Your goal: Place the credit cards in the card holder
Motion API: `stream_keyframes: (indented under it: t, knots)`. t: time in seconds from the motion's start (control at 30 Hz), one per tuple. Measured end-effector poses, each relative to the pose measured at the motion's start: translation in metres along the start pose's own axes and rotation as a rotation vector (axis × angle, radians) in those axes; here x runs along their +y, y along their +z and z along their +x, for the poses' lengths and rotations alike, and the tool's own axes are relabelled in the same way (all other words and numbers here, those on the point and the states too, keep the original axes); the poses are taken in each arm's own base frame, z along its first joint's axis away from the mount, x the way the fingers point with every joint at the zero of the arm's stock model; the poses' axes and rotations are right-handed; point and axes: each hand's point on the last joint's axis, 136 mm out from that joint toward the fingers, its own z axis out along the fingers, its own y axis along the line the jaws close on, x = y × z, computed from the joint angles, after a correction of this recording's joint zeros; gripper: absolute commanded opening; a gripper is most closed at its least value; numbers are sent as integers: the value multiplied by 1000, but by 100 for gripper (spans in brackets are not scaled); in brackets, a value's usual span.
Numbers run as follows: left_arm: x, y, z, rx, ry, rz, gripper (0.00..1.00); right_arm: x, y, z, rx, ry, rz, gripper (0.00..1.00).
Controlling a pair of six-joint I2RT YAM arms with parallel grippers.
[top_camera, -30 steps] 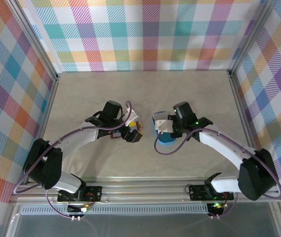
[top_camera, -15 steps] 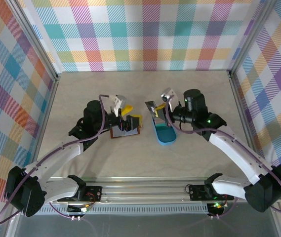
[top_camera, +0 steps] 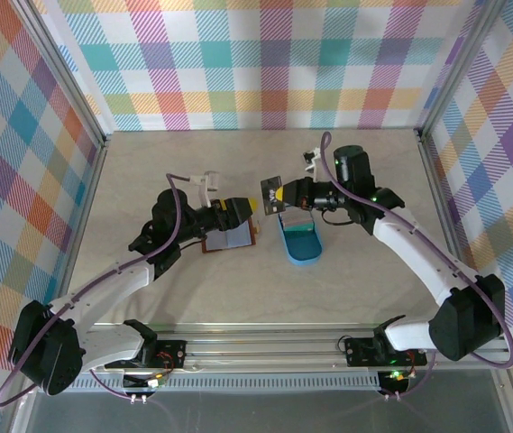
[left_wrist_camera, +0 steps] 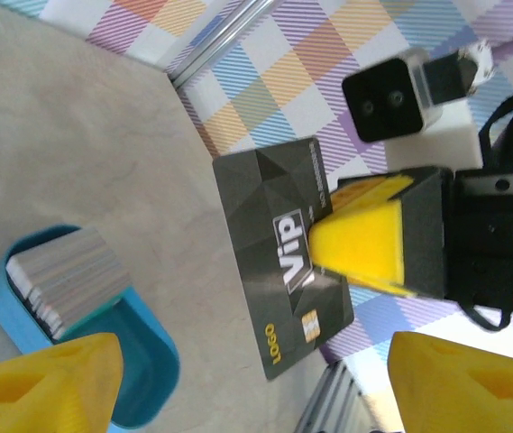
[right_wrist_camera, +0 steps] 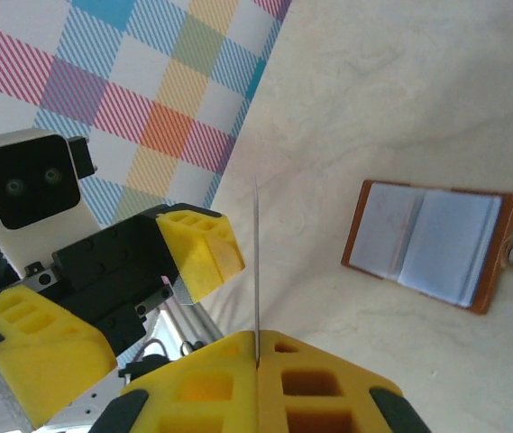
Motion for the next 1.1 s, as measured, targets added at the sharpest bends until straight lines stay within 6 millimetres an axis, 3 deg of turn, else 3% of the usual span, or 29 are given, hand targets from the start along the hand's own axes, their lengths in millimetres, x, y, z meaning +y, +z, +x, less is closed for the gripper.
stream_keyframes:
  t: [0.23, 0.67, 0.8, 0.97, 1.1]
  knots:
    - [1, 3, 3, 15, -102, 9, 76, 0, 2, 6, 24, 123, -23, 0]
    - [-4, 13, 2, 26, -171, 80, 72, 5, 2, 14, 70, 163, -56, 0]
    - [-6, 14, 6, 29, -196, 122, 62, 7, 1, 14, 78, 167, -73, 0]
    - [-5, 17, 14, 49, -220, 161, 42, 9, 1, 12, 74, 178, -95, 0]
    - [0, 21, 22, 57, -244, 178, 37, 7, 3, 12, 69, 191, -102, 0]
